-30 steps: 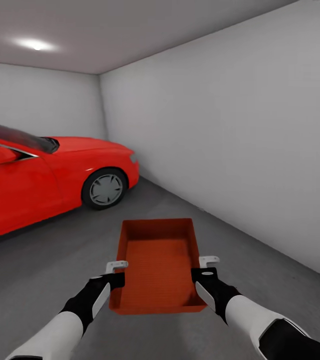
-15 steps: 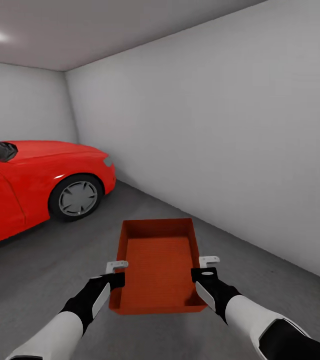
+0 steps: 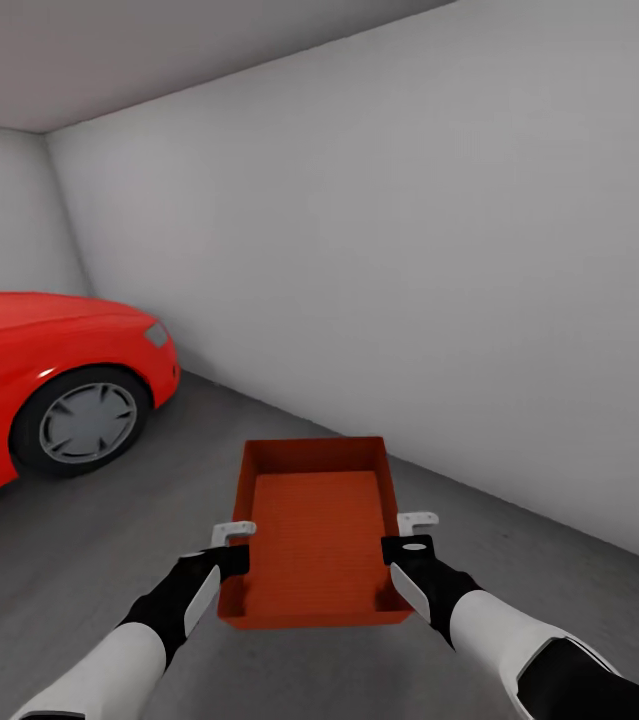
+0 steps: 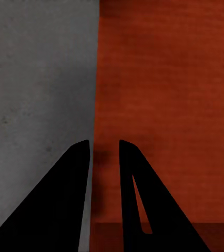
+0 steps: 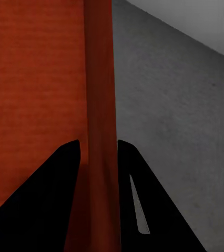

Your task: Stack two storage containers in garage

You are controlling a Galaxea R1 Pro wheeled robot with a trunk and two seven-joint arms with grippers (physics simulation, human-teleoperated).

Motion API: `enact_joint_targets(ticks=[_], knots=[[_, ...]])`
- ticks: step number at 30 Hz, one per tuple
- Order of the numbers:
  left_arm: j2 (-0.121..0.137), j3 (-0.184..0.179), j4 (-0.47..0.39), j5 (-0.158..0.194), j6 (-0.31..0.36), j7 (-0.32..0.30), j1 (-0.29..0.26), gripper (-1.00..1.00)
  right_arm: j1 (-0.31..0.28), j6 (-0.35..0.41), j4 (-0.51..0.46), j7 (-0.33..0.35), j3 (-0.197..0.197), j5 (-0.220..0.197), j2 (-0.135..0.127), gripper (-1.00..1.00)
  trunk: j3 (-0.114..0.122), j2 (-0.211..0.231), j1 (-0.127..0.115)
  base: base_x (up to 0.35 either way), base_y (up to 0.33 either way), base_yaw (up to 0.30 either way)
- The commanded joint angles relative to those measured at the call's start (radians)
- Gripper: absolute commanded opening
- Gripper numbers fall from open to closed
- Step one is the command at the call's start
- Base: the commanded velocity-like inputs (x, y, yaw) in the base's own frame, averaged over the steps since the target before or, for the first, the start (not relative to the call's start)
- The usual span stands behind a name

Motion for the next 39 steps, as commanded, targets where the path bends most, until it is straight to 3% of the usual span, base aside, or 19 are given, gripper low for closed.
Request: enact_joint_targets(ticks=[1, 39], knots=[[-0.002, 0.01, -0.048, -0.018, 0.002, 0.024, -0.001, -1.0, 0.0, 0.009, 0.003, -0.06, 0.012, -0.014, 0.008, -1.0, -0.002, -0.002, 0.001, 0.321, 0.0, -0.289], [-0.002, 0.01, -0.048, -0.018, 0.002, 0.026, -0.001, -1.0, 0.0, 0.009, 0.002, -0.059, 0.01, -0.015, 0.008, -1.0, -0.002, -0.002, 0.001, 0.322, 0.0, -0.289]])
